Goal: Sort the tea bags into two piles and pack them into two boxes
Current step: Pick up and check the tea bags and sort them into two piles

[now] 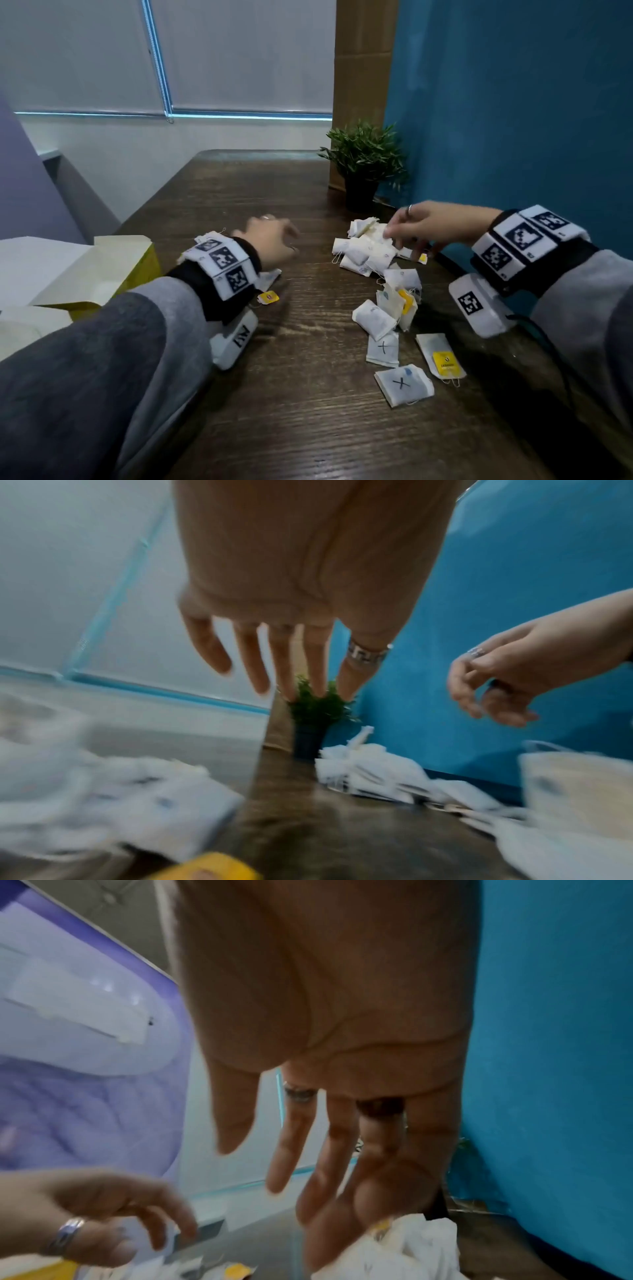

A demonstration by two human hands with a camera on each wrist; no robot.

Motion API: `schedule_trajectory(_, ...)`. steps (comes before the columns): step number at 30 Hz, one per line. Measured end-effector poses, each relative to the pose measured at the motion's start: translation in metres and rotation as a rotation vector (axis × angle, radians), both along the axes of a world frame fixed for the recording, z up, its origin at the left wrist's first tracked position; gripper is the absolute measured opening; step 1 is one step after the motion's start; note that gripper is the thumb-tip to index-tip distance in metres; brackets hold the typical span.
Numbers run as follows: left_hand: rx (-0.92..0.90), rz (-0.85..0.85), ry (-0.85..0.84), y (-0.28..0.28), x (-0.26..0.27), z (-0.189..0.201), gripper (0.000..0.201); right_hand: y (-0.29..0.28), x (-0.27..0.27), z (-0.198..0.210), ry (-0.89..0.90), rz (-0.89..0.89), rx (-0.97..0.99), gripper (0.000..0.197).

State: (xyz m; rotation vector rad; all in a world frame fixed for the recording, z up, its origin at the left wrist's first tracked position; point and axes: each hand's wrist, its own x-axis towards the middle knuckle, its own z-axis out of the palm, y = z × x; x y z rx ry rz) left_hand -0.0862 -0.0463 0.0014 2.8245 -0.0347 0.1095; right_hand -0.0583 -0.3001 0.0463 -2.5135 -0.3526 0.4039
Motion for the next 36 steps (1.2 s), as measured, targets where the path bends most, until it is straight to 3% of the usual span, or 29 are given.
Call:
schedule_trajectory(2,-0.107,-0.24,0.172,-0.034,-0.011,-0.001,0.038,0.003,-0.015,-0.008,0.127,0.124,-0.143,0.037)
schedule_trajectory(5,-0.045,-0.443,0.399,-0.075,-0.022,-0.007,0.048,0.004,-0.027,-0.026,0.164,0.243,-0.325,0.04)
schedule_trajectory(11,0.151,-0.452,0.431,-0.1,-0.027,-0.022,0.051,-0.007,-0.026,-0.044,0.02,0.292,-0.386,0.023)
schedule_trajectory(14,0.116,-0.417,0.458,-0.095,-0.027,-0.025,0.028,-0.014,-0.027,-0.04,-0.063,0.227,-0.249,0.023)
schedule_trajectory(16,0.052,-0.385,0.451,-0.087,-0.027,-0.025,0.032,-0.016,-0.027,-0.037,-0.106,0.163,-0.125,0.022)
schedule_trajectory(19,-0.22,-0.301,0.386,-0.071,-0.028,-0.021,0.028,-0.015,-0.03,-0.034,-0.165,0.096,0.041,0.018)
schedule_trajectory(23,-0.902,-0.113,0.387,-0.05,-0.034,-0.014,0.003,-0.003,-0.037,-0.031,-0.178,0.061,0.339,0.013)
schedule_trajectory(25,-1.119,-0.084,0.415,-0.043,-0.038,-0.011,0.012,0.006,-0.042,-0.029,-0.178,0.093,0.41,0.011)
schedule_trajectory(31,-1.39,-0.081,0.389,-0.04,-0.05,-0.018,0.027,0.031,-0.052,-0.027,-0.055,0.184,0.632,0.009)
schedule_trajectory(36,-1.546,-0.082,0.532,-0.032,-0.06,-0.031,0.035,0.041,-0.053,-0.027,0.018,0.171,0.711,0.009)
